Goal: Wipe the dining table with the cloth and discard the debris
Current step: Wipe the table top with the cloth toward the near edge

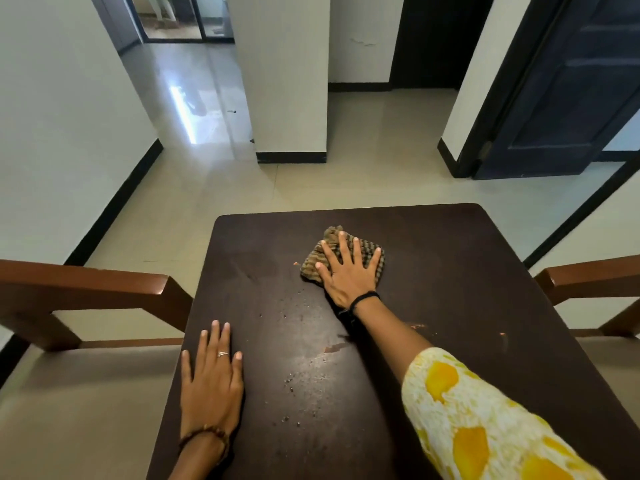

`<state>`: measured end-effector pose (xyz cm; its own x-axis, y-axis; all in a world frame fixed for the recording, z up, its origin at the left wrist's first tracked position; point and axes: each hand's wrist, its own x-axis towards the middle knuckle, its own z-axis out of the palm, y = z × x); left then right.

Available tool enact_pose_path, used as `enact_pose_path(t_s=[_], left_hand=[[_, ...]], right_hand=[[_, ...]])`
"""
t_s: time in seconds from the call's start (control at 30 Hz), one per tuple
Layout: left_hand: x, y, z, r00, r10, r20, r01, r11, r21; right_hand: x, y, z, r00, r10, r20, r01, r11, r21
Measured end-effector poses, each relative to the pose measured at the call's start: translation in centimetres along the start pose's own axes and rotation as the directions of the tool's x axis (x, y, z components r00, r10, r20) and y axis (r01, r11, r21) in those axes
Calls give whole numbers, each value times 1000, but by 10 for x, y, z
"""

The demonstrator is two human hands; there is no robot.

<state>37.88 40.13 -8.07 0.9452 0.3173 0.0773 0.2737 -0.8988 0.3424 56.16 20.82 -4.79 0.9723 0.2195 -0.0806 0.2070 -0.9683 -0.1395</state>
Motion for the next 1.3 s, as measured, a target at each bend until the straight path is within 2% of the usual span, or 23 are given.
enact_pose_path(t_s=[0.17, 0.27, 0.33, 0.4, 0.47, 0.57, 0.7, 0.87, 1.1, 1.3], left_hand=[[0, -3, 1, 999, 32, -20, -32, 999, 34], [-1, -2, 0, 999, 34, -16, -34, 999, 2], [-2, -1, -1, 998, 2, -62, -3, 1000, -29], [-3, -1, -3, 992, -71, -103, 64, 996, -68], [-4, -2, -4, 986, -145, -82, 137, 987, -88], [-3, 0, -3, 983, -159, -97, 153, 986, -67], [-2, 1, -5, 984, -171, -53, 169, 985, -43], [-1, 3, -11, 987, -161, -19, 159, 983, -92], [-4, 4, -19, 975, -208, -83, 158, 903, -400], [-4, 3, -20, 967, -209, -144, 98, 831, -547]], right_hand=[[8, -42, 3, 992, -120, 36, 121, 993, -11], [1, -35, 4, 974, -221, 43, 222, 975, -15], [-2, -19, 3, 963, -266, 40, 267, 963, -26], [-2, 1, 0, 967, -253, 34, 254, 967, -30], [-2, 18, -3, 981, -193, 29, 194, 980, -34], [0, 21, -2, 994, -111, 6, 111, 993, -49], [8, -10, 0, 997, -80, 3, 80, 995, -55], [25, -82, 12, 981, -191, 16, 192, 981, -21], [47, -170, 21, 936, -328, 127, 331, 943, -3], [37, -179, 22, 841, -512, 176, 522, 853, -10]])
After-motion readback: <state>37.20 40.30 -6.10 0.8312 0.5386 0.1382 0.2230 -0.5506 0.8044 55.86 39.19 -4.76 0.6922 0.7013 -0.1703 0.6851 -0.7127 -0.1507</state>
